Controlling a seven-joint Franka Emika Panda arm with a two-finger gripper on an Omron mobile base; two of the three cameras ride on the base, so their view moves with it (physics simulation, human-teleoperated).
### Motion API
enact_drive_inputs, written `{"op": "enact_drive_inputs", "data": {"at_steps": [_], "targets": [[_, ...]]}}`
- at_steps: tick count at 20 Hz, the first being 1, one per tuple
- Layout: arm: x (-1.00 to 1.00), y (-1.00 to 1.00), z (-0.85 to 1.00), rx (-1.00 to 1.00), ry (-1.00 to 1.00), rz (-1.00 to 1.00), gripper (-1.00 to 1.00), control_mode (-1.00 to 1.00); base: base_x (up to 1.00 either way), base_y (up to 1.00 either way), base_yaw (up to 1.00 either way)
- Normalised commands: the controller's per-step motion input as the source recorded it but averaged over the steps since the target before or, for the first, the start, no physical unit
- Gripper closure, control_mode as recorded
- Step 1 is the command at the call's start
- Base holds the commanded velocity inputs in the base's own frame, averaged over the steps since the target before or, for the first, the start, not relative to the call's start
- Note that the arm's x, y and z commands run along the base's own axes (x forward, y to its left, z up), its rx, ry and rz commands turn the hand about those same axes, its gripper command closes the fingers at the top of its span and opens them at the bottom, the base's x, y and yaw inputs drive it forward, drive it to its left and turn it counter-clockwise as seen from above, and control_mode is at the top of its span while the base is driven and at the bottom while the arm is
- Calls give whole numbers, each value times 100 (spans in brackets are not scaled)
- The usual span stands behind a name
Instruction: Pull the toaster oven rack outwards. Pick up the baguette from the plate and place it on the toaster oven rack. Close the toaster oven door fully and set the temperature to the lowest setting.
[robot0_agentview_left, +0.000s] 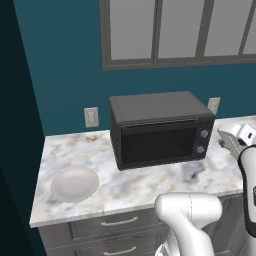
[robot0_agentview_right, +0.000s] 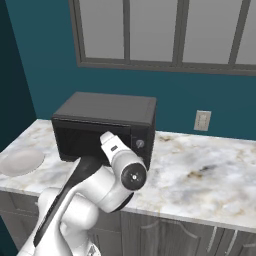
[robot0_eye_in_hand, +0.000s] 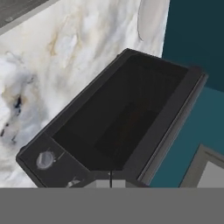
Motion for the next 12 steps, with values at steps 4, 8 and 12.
{"op": "enact_drive_inputs", "data": {"at_steps": [4,8,12], "targets": [[-8,0,-8,-17,-7,-7,100,-100,0,0,0],[-8,0,-6,-22,-8,-11,100,-100,0,0,0],[-5,0,-13,-16,-7,-9,100,-100,0,0,0]]}}
